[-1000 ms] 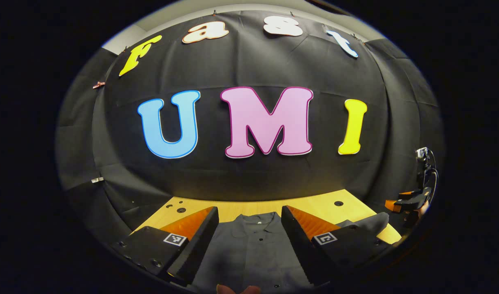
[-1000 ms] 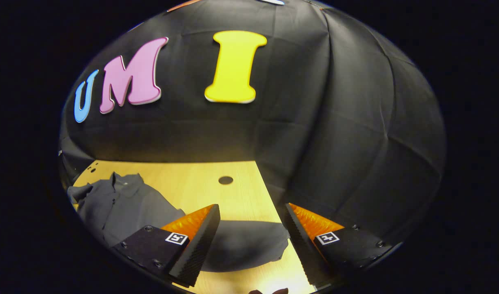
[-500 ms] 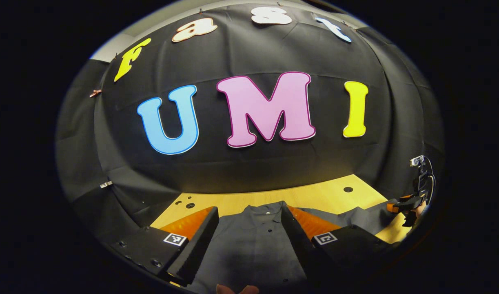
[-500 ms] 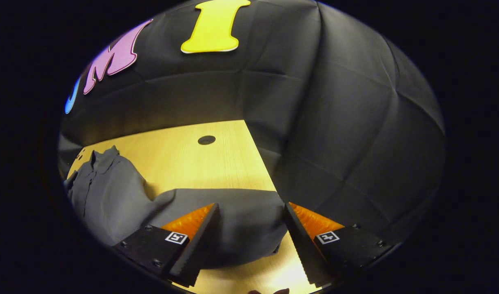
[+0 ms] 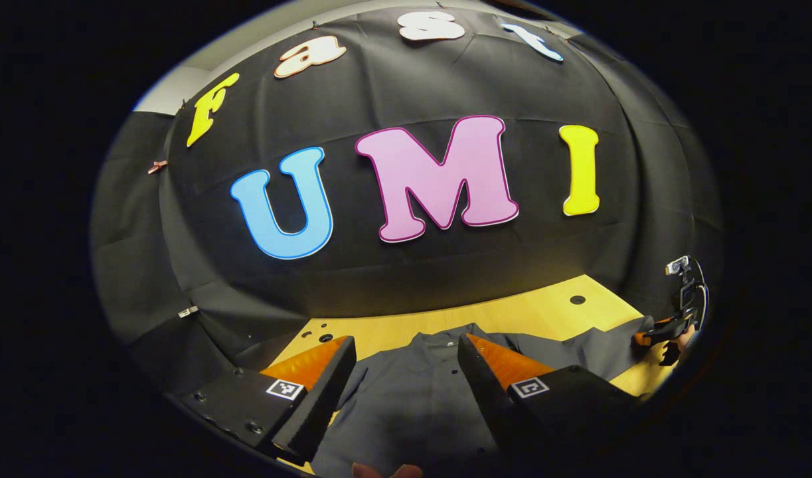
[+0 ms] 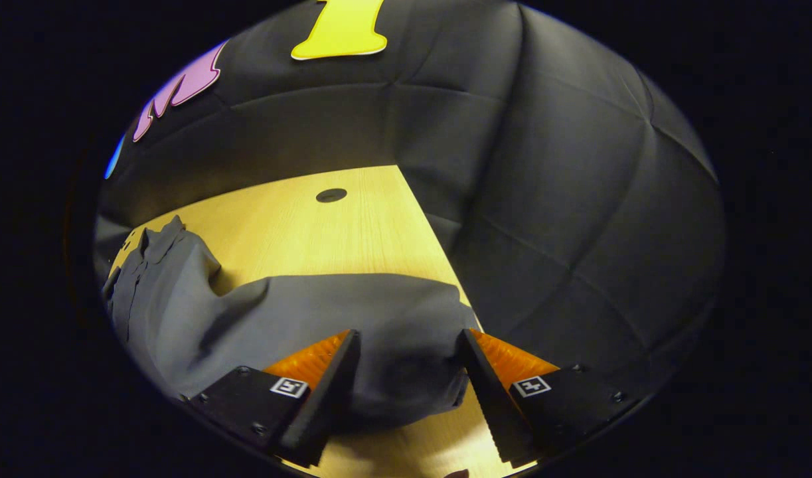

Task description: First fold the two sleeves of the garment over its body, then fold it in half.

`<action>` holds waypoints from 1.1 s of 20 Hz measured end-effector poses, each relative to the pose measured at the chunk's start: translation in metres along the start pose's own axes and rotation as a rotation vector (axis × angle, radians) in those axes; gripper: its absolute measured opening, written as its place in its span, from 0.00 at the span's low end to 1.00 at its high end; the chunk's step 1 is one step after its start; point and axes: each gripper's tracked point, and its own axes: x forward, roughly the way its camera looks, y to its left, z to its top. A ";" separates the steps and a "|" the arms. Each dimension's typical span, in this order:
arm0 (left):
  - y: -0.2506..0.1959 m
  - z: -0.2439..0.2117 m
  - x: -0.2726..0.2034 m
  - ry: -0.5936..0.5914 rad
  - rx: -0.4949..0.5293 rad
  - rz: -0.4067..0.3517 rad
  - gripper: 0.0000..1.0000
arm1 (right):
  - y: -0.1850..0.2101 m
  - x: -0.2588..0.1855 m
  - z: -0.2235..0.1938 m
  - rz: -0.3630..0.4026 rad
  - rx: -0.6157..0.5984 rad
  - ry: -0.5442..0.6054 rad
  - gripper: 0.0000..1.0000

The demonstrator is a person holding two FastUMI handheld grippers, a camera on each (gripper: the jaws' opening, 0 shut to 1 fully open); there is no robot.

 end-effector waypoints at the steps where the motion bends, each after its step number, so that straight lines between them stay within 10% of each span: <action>1: 0.002 0.000 -0.003 -0.005 -0.002 -0.001 0.97 | -0.001 0.006 -0.003 -0.005 0.002 0.008 0.85; 6: 0.023 -0.009 -0.015 -0.015 -0.037 -0.013 0.97 | 0.007 -0.009 0.004 -0.027 -0.033 -0.003 0.11; 22: 0.169 -0.049 -0.063 -0.100 -0.112 -0.052 0.97 | 0.094 -0.227 0.136 -0.075 -0.040 -0.355 0.08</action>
